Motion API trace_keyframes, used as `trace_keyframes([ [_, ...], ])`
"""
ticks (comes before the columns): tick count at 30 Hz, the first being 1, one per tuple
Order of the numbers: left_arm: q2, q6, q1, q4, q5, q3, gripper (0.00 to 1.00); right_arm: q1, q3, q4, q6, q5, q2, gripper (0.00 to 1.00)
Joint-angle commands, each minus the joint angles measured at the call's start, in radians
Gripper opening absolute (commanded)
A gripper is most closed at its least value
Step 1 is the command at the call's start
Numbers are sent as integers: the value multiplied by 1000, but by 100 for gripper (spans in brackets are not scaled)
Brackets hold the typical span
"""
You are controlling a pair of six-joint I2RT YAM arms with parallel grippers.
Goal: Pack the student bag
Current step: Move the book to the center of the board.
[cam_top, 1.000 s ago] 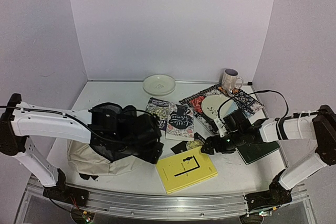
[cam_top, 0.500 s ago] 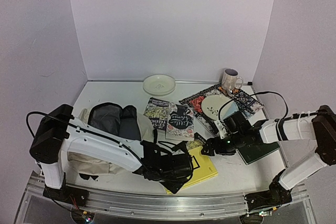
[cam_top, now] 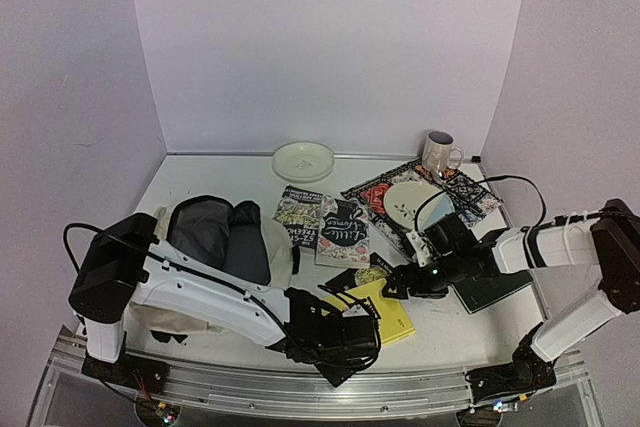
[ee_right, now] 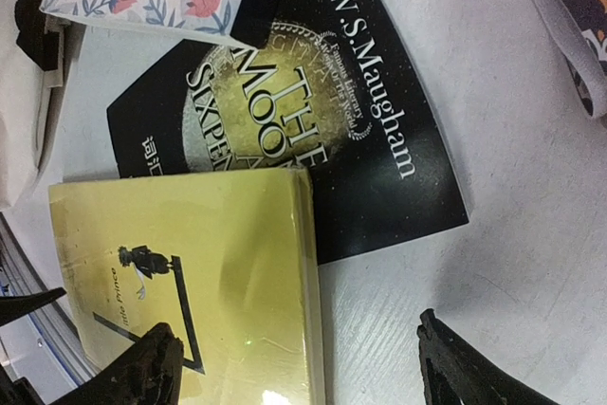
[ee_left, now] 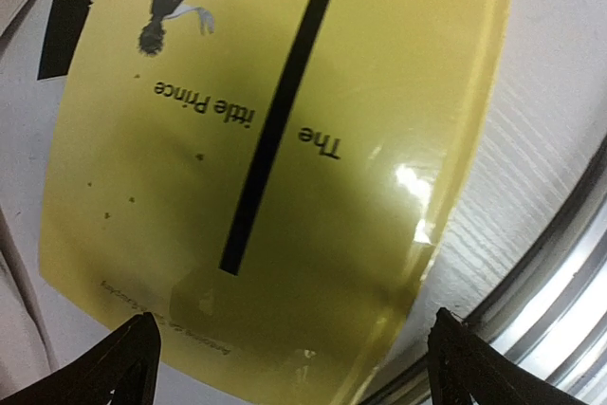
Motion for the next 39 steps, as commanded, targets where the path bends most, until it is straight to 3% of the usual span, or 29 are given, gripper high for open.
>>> trace_keyframes([
  [1, -10, -21, 39, -72, -109, -7, 99, -6, 8, -16, 9, -41, 21, 85],
  [12, -107, -147, 150, -84, -213, -143, 99, -6, -33, 136, 78, -182, 61, 85],
  [21, -79, -196, 155, -29, -209, -150, 95, -5, -48, 264, 121, -278, 81, 80],
  [29, -95, -223, 168, -6, -217, -178, 94, -9, 31, 47, 5, -3, 52, 83],
  [39, -80, -216, 173, 9, -206, -191, 93, -16, 127, 22, -101, 54, 137, 85],
])
